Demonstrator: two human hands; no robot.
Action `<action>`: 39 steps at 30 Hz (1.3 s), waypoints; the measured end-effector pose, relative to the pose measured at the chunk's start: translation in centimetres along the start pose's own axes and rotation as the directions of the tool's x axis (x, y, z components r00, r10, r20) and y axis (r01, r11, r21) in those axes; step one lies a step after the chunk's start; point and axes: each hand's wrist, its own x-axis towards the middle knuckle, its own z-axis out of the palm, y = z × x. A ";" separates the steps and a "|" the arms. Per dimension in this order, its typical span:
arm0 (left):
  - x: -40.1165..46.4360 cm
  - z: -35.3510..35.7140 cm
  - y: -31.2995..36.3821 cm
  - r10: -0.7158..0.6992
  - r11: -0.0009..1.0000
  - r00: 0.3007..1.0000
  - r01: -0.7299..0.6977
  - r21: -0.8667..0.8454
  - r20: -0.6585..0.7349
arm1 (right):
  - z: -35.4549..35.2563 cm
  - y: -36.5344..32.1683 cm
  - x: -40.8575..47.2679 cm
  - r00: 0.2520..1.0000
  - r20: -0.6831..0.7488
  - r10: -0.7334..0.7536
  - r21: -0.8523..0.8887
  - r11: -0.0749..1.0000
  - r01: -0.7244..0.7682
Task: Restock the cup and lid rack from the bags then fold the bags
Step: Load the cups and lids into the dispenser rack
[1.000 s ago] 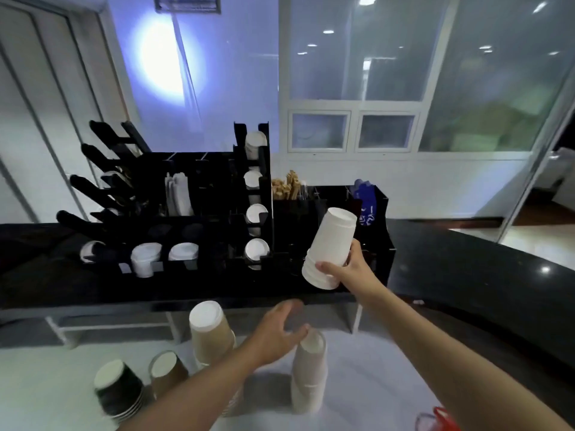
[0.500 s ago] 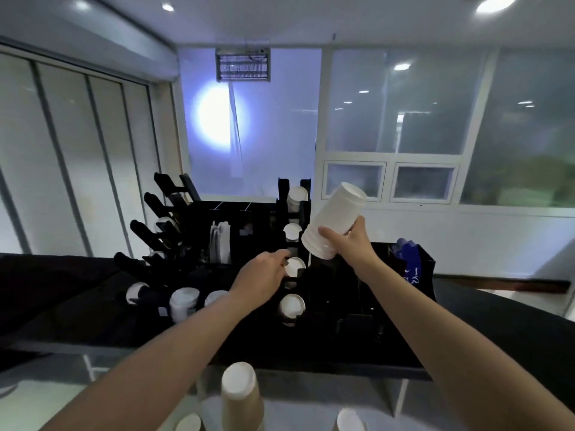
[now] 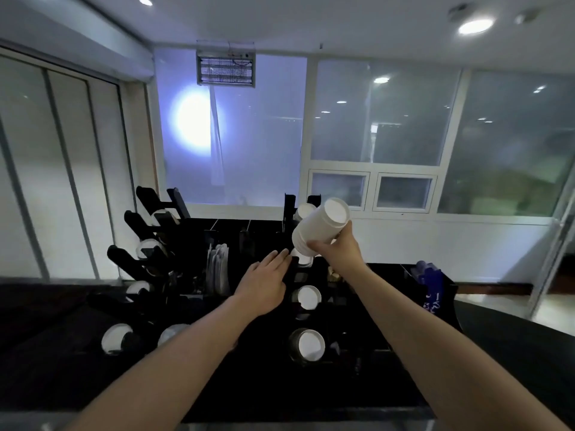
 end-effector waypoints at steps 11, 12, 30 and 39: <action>0.2 1.3 -1.1 0.055 0.980 0.991 -0.077 -0.182 -0.121 | 2.5 2.7 2.6 1.000 0.000 -0.012 -0.251 0.968 0.011; 0.2 1.4 -1.1 0.055 0.978 0.990 -0.080 -0.194 -0.132 | 2.6 2.8 2.8 0.999 0.019 -0.035 -0.279 0.960 0.039; -1.9 -0.1 2.7 0.030 0.994 0.936 -0.065 -0.090 -0.350 | 0.7 3.0 0.2 0.968 -0.043 -0.248 -0.498 0.845 0.194; -8.3 1.1 12.1 0.056 0.983 0.993 -0.074 -0.168 -0.108 | -6.0 5.4 -9.9 0.999 0.050 -0.013 -0.361 0.932 0.030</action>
